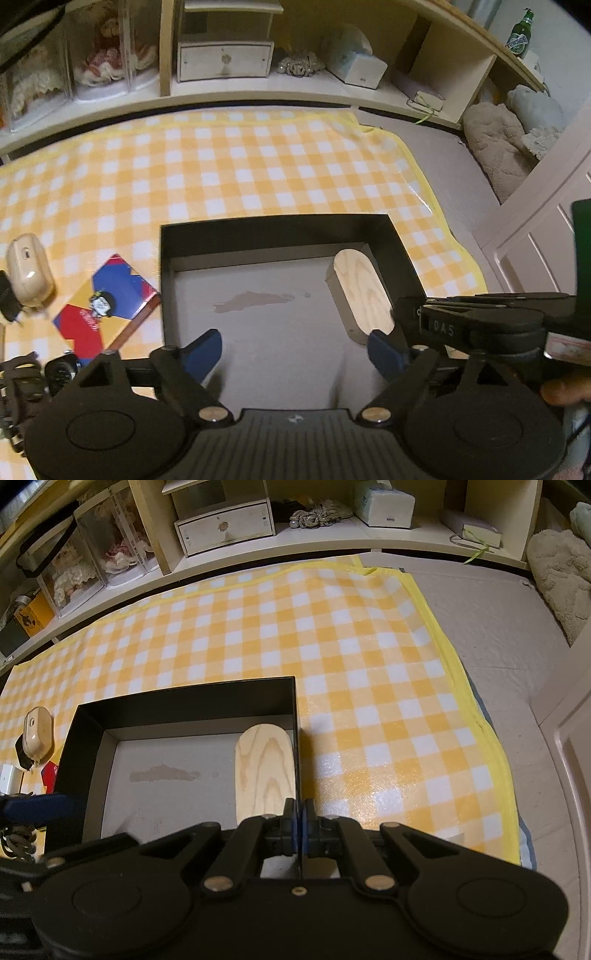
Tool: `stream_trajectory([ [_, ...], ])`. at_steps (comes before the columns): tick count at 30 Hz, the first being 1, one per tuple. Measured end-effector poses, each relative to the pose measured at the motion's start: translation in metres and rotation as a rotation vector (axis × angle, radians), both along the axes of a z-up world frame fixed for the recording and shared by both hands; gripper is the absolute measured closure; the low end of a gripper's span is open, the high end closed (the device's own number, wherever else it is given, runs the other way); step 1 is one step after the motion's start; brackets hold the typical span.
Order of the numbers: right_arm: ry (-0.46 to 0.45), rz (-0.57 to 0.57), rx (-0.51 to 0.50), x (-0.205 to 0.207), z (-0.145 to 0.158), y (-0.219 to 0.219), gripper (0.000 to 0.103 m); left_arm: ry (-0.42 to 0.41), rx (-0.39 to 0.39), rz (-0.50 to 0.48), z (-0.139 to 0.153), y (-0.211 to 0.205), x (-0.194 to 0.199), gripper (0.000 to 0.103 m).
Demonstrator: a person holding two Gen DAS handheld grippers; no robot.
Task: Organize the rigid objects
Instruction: 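Withdraw the left tool from the black box, then grasp the red-blue cartoon card box with the left tool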
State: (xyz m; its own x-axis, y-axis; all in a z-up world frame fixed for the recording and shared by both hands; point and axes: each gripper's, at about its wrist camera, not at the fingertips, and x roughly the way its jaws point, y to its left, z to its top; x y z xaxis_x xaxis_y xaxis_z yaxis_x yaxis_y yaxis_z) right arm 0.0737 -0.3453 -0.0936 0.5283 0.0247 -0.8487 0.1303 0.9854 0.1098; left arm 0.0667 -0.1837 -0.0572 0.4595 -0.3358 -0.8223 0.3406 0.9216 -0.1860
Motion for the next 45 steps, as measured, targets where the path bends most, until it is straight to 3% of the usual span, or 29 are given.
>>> stream_trajectory([
  [4,0.0,0.0,0.001,-0.001,0.0,-0.001,0.1,-0.032,0.013,0.007,0.011,0.006,-0.009,0.0],
  [22,-0.003,0.004,0.0,-0.001,0.0,-0.001,0.1,-0.106,0.053,-0.02,0.043,0.043,-0.03,0.0],
  [28,-0.003,0.005,-0.001,-0.001,0.0,-0.001,0.1,-0.17,0.097,-0.12,0.051,0.08,-0.018,0.0],
  [32,-0.002,0.005,-0.003,0.0,0.0,0.0,0.1,-0.196,0.13,-0.135,0.05,0.106,-0.004,0.0],
  [37,-0.002,0.005,-0.002,0.0,0.0,-0.001,0.1,-0.186,0.106,-0.181,0.039,0.131,0.019,0.0],
  [42,-0.001,0.005,-0.003,0.0,0.0,0.0,0.1,-0.242,0.192,-0.269,0.023,0.132,0.034,0.0],
  [44,-0.001,0.005,-0.003,0.0,0.0,0.0,0.1,-0.236,0.243,-0.338,0.015,0.126,0.039,0.003],
  [45,-0.001,0.008,-0.003,0.0,0.0,0.0,0.1,-0.226,0.268,-0.375,0.01,0.121,0.041,0.01],
])
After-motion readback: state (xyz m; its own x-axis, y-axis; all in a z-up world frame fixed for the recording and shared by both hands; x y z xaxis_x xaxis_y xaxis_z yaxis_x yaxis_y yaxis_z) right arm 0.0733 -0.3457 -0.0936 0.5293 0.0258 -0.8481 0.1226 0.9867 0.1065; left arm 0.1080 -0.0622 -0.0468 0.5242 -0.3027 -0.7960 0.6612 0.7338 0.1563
